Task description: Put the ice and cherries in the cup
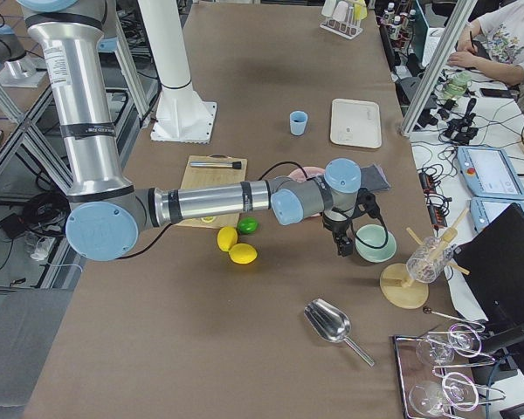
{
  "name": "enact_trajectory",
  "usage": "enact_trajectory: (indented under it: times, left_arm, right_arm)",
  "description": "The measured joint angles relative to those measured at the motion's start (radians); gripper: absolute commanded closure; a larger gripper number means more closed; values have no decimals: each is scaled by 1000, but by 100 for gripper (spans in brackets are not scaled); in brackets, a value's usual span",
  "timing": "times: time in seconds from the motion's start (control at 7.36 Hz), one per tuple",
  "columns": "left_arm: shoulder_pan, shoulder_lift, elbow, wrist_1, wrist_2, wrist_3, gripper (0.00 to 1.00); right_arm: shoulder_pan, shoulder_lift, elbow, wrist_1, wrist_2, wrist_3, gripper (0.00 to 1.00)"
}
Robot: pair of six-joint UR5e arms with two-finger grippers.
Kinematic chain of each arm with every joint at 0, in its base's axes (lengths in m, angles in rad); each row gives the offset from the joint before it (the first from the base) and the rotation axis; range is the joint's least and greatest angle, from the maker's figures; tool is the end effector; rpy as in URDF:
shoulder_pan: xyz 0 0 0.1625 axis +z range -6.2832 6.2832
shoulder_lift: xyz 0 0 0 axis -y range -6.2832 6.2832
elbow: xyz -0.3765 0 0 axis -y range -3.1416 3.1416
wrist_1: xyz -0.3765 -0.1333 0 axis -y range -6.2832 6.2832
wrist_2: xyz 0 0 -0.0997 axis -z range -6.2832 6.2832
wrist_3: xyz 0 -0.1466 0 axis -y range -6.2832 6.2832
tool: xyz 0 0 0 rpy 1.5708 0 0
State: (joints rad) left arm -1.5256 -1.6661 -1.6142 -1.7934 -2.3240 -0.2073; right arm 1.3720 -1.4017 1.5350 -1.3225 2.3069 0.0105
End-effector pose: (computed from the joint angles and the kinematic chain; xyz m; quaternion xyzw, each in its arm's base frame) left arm -0.0086 -0.5407 0.5500 0.1202 0.3799 -0.0082 0.9171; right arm -0.0783 -0.5652 0.5473 0.1391 -0.3698 -0.1541 0.9056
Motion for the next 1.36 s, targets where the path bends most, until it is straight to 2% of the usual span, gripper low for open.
enact_trajectory:
  times: [0.68,1.09,1.36]
  left_arm:
    - [6,-2,58,34,82,30,2]
    - [13,-1,53,58,88,55,2]
    - [15,5,55,60,89,61,2]
  right_arm:
    - [32,5,-8,-64,2,-8,1]
    - [114,36,19,-202,73,-69,1]
    - [119,41,27,-242,55,-91,1]
